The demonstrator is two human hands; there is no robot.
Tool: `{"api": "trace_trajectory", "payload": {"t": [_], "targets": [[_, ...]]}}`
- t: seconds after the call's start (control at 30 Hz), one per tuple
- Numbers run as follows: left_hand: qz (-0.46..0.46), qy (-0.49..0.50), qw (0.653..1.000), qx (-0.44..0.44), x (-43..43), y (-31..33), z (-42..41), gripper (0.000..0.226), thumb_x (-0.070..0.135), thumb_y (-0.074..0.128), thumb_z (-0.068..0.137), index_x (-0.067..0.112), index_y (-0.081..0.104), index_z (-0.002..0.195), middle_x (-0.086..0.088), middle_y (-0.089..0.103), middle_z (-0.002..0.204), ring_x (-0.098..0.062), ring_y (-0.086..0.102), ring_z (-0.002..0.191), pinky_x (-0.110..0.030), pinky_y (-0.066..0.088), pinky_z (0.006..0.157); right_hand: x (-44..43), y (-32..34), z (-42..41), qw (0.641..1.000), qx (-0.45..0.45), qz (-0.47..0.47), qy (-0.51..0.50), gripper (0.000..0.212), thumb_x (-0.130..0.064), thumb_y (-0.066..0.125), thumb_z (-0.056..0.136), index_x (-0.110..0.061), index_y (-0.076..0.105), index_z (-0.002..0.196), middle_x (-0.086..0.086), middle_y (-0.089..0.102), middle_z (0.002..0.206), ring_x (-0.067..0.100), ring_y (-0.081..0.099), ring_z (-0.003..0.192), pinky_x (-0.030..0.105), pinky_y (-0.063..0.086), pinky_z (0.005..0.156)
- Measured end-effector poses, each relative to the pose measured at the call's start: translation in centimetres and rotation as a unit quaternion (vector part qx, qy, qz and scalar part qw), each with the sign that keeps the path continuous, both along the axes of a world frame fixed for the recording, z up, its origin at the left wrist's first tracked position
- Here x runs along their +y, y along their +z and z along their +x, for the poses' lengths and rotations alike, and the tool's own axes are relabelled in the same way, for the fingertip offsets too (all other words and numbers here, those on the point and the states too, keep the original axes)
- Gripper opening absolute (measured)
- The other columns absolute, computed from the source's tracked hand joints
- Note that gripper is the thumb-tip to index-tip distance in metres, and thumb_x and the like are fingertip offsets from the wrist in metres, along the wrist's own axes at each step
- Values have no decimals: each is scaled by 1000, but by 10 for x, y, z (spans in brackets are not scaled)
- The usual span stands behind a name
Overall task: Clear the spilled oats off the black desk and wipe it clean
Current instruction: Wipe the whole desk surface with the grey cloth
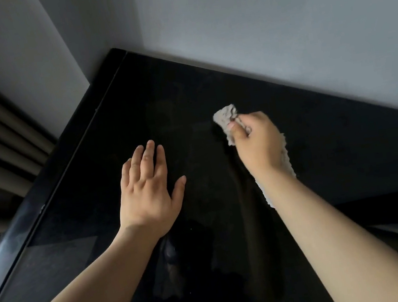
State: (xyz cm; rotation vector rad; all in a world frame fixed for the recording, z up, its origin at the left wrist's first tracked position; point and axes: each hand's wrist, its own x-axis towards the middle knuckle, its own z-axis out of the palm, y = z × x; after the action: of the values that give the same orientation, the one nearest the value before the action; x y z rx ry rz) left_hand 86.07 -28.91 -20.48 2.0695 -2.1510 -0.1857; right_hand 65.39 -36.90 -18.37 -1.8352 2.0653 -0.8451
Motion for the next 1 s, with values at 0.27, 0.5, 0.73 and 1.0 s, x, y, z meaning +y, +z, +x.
{"api": "trace_trajectory", "payload": {"t": [0.27, 0.5, 0.73, 1.0], "targets": [[10, 3, 999, 36, -1, -4, -3, 80, 62, 18, 90, 10, 26, 150, -10, 17, 159, -26, 8, 148, -39, 3, 119, 80, 12, 14, 987, -89, 90, 99, 16, -19, 66, 85, -21, 68, 70, -9, 59, 81, 5, 57, 69, 16, 41, 60], [-17, 6, 998, 52, -3, 5, -2, 73, 57, 29, 95, 10, 24, 151, -10, 13, 160, -25, 5, 148, -39, 2, 120, 20, 8, -17, 996, 23, -12, -86, 19, -25, 58, 93, -12, 68, 86, -2, 55, 93, 24, 58, 87, 26, 33, 64], [-10, -40, 983, 179, 13, -1, 14, 65, 48, 32, 95, 11, 32, 148, -7, 19, 159, -23, 12, 148, -36, 6, 120, 111, -19, 24, 997, 60, -18, 34, 17, -29, 57, 86, -17, 70, 88, -5, 59, 92, 17, 55, 80, 26, 39, 63], [8, -96, 993, 73, 97, 3, 44, 64, 46, 31, 95, 5, 41, 143, -9, 29, 155, -23, 20, 146, -39, 10, 119, 134, 23, 14, 990, -120, 63, 30, 16, -17, 67, 81, -21, 66, 66, -7, 56, 75, 7, 56, 67, 17, 42, 61]]}}
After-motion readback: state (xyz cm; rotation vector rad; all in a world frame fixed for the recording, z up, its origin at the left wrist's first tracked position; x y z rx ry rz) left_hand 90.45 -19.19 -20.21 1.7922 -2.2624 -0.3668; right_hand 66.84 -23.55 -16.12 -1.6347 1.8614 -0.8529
